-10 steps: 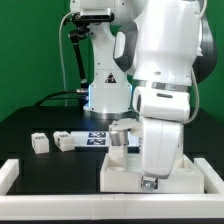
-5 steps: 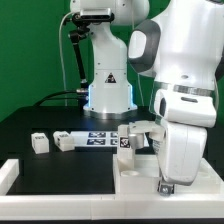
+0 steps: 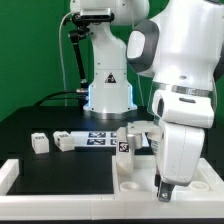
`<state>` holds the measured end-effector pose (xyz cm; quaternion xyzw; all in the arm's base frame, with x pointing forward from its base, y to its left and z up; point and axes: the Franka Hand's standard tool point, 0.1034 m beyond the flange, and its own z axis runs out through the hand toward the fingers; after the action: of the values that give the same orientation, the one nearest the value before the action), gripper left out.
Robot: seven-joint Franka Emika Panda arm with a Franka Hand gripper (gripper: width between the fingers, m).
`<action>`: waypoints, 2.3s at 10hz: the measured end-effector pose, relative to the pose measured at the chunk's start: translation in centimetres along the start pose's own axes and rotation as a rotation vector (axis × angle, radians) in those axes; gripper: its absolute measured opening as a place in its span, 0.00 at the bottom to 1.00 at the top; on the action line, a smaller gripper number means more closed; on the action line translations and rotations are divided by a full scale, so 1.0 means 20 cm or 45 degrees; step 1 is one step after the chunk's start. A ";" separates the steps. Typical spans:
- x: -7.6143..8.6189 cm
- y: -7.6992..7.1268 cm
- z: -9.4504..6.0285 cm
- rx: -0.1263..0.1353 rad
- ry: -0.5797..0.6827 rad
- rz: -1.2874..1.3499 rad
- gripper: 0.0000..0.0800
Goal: Assemble square table
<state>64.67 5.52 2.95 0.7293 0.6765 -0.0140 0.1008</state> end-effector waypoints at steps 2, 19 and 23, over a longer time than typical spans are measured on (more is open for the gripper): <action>0.00 0.00 0.00 0.001 0.000 0.002 0.75; -0.33 -0.09 -0.27 0.037 -0.042 0.626 0.81; -0.62 -0.37 -0.37 0.157 -0.111 0.938 0.81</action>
Offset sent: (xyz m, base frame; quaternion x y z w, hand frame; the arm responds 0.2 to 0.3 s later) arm 0.0000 0.0000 0.0000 0.0000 0.0000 0.0000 1.0000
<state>55.43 -4.97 11.26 0.9273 0.3617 -0.0485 0.0835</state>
